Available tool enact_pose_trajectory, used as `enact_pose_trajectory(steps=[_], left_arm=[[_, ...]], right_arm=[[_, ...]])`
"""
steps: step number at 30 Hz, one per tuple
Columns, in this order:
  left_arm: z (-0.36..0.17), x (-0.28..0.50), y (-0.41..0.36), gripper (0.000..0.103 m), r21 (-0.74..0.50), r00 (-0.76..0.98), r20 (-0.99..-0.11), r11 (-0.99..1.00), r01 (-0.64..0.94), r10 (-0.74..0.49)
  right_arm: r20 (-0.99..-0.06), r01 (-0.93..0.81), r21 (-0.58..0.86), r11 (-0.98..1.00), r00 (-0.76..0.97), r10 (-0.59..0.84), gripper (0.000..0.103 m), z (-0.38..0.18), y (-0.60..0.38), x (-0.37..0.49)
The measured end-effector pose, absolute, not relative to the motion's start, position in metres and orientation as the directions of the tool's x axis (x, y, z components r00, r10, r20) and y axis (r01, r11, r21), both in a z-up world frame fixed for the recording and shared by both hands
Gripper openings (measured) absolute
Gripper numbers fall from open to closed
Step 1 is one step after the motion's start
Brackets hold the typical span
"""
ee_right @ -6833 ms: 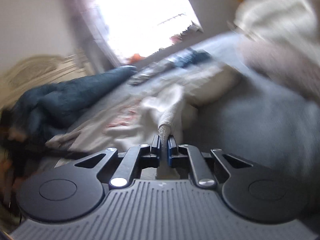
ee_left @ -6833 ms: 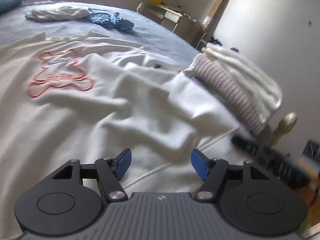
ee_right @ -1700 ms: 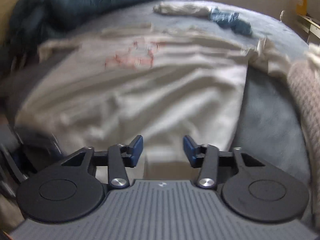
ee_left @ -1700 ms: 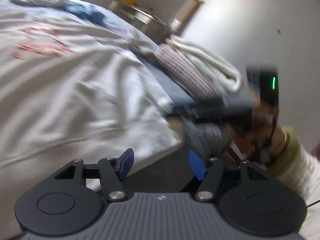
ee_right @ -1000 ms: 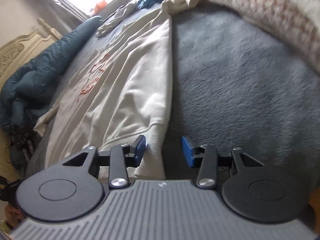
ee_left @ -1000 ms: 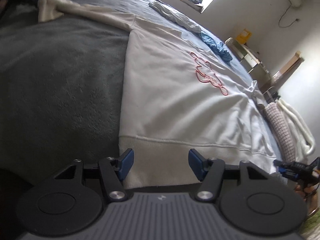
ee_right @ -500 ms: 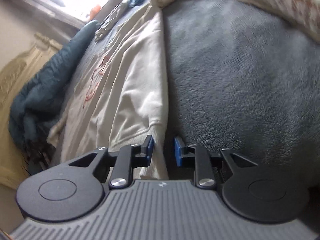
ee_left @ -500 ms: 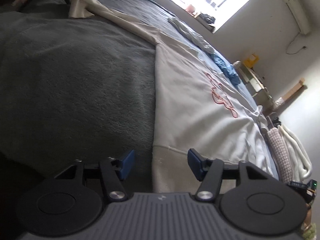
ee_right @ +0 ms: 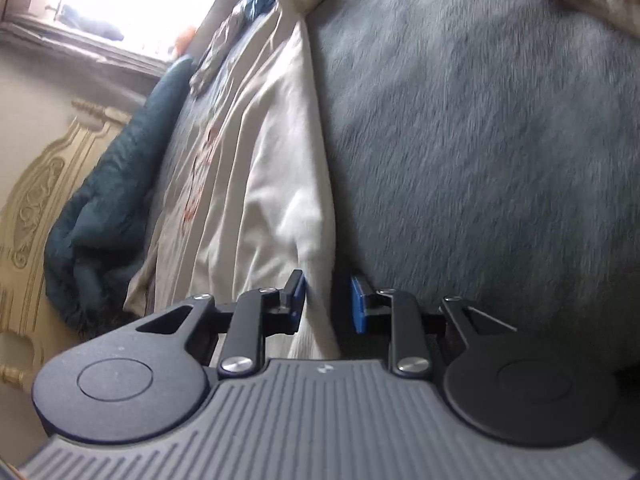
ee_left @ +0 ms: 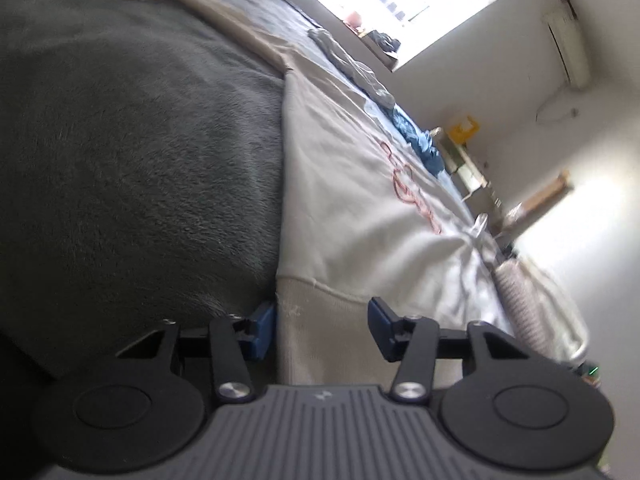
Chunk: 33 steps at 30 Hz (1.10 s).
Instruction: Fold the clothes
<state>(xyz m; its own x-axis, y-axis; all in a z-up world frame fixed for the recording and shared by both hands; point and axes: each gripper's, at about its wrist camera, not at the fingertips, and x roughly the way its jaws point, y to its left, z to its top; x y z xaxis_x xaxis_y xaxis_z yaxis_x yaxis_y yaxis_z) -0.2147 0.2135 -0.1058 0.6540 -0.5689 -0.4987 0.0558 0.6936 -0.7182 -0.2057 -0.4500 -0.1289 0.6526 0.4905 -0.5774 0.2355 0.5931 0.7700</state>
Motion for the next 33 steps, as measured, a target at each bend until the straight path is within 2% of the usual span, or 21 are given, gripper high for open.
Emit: enact_pose_trajectory(steps=[2,5,7,8,10,11,12,18,21,31,33], left_arm=[[-0.109,-0.217,0.215,0.048,-0.735,0.652,-0.488,0.677,0.052,-0.580],[-0.115,-0.218,0.214,0.030,-0.759,0.624,-0.493,0.650,0.033,-0.607],[-0.119,-0.216,0.211,0.013,-0.763,0.608,-0.505,0.646,0.018,-0.613],[-0.119,-0.215,0.208,0.009,-0.750,0.607,-0.521,0.661,0.010,-0.600],[-0.117,-0.214,0.204,0.008,-0.731,0.615,-0.536,0.683,0.006,-0.579],[-0.115,-0.214,0.203,0.007,-0.724,0.622,-0.539,0.690,0.003,-0.568],[-0.111,-0.215,0.201,0.007,-0.711,0.630,-0.545,0.703,0.003,-0.554],[-0.082,-0.228,0.208,0.006,-0.693,0.660,-0.523,0.720,0.038,-0.539],[-0.086,-0.224,0.207,0.006,-0.685,0.632,-0.551,0.728,0.031,-0.545],[-0.044,-0.234,0.215,0.005,-0.670,0.680,-0.501,0.737,0.086,-0.535],[-0.045,-0.235,0.215,0.005,-0.648,0.675,-0.519,0.756,0.090,-0.525]], right_arm=[[-0.573,0.237,0.778,0.582,0.647,0.503,0.023,-0.133,-0.447,-0.204],[-0.570,0.210,0.780,0.590,0.629,0.529,0.023,-0.131,-0.439,-0.209],[-0.562,0.197,0.788,0.584,0.616,0.551,0.023,-0.132,-0.435,-0.209],[-0.558,0.191,0.792,0.580,0.610,0.562,0.023,-0.132,-0.434,-0.209],[-0.563,0.178,0.785,0.593,0.604,0.564,0.019,-0.130,-0.430,-0.209],[-0.576,0.173,0.767,0.618,0.608,0.546,0.009,-0.128,-0.428,-0.209],[-0.580,0.165,0.758,0.631,0.615,0.535,0.004,-0.126,-0.427,-0.210],[-0.579,0.087,0.680,0.728,0.672,0.462,0.002,-0.086,-0.411,-0.238],[-0.619,0.115,0.657,0.745,0.647,0.446,0.002,-0.093,-0.409,-0.249],[-0.545,0.055,0.684,0.727,0.702,0.459,0.002,-0.060,-0.407,-0.261],[-0.546,0.057,0.685,0.726,0.699,0.461,0.002,-0.061,-0.405,-0.262]])
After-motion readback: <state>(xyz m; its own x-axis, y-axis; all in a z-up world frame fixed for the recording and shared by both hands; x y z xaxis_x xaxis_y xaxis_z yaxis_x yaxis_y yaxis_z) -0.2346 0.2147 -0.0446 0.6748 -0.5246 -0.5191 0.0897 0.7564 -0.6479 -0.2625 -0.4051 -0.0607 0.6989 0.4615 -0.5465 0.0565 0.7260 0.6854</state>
